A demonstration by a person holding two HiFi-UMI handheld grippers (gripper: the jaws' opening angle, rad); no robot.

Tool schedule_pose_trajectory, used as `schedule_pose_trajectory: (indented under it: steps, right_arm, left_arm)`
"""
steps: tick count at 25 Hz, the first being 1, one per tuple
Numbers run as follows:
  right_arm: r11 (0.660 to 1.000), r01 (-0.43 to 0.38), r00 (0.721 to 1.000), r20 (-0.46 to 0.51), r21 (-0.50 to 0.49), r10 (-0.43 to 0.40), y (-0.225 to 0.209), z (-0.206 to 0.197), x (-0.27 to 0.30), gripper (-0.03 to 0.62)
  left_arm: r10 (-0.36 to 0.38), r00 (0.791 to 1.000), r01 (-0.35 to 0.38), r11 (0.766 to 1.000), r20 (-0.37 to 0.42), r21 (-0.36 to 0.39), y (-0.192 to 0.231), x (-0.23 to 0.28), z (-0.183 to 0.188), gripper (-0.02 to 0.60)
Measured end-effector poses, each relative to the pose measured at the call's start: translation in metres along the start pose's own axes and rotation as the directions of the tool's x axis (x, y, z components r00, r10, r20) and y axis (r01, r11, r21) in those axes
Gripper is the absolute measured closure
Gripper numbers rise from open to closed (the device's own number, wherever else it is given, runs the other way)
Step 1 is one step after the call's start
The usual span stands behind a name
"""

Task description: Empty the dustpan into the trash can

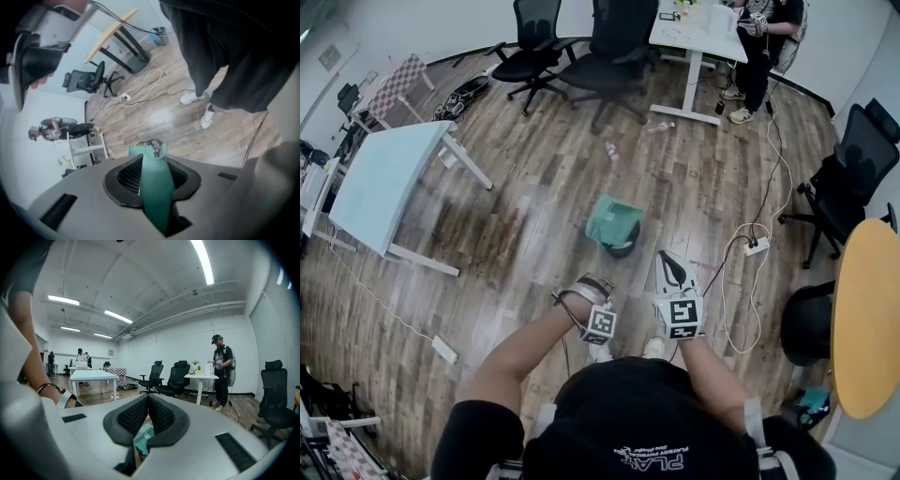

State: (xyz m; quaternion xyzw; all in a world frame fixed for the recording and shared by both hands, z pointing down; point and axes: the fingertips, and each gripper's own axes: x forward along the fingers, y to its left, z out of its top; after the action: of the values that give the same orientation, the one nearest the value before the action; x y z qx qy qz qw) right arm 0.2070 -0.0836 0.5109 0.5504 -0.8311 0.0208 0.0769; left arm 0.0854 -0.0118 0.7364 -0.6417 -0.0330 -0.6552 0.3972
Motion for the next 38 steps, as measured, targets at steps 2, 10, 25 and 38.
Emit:
schedule_pose_trajectory:
  steps: [2,10,25,38]
  right_arm:
    - [1.000,0.003,1.000,-0.005,-0.001,-0.003,-0.001,-0.002,-0.001,0.571]
    - [1.000,0.008,1.000,-0.010,-0.008,-0.008,-0.002,-0.001,-0.001,0.571]
    - [0.999,-0.029,0.999,-0.014,-0.027,0.029,0.013,-0.001,0.007,0.571]
    - [0.996,-0.071,0.997,-0.036,-0.052,0.070,0.040,0.002,0.020,0.571]
  left_arm:
    - [0.023,1.000,-0.021,0.995,0.018,-0.093,0.013,-0.005,-0.002,0.480]
    - [0.118,0.992,-0.090,0.891,0.036,-0.445,0.053,-0.023,-0.032,0.483]
    - [0.272,0.961,-0.175,0.482,-0.043,-0.859,0.069,-0.045,-0.114,0.485]
    - [0.335,0.921,-0.110,-0.271,-0.200,-0.956,0.029,-0.062,-0.199,0.485]
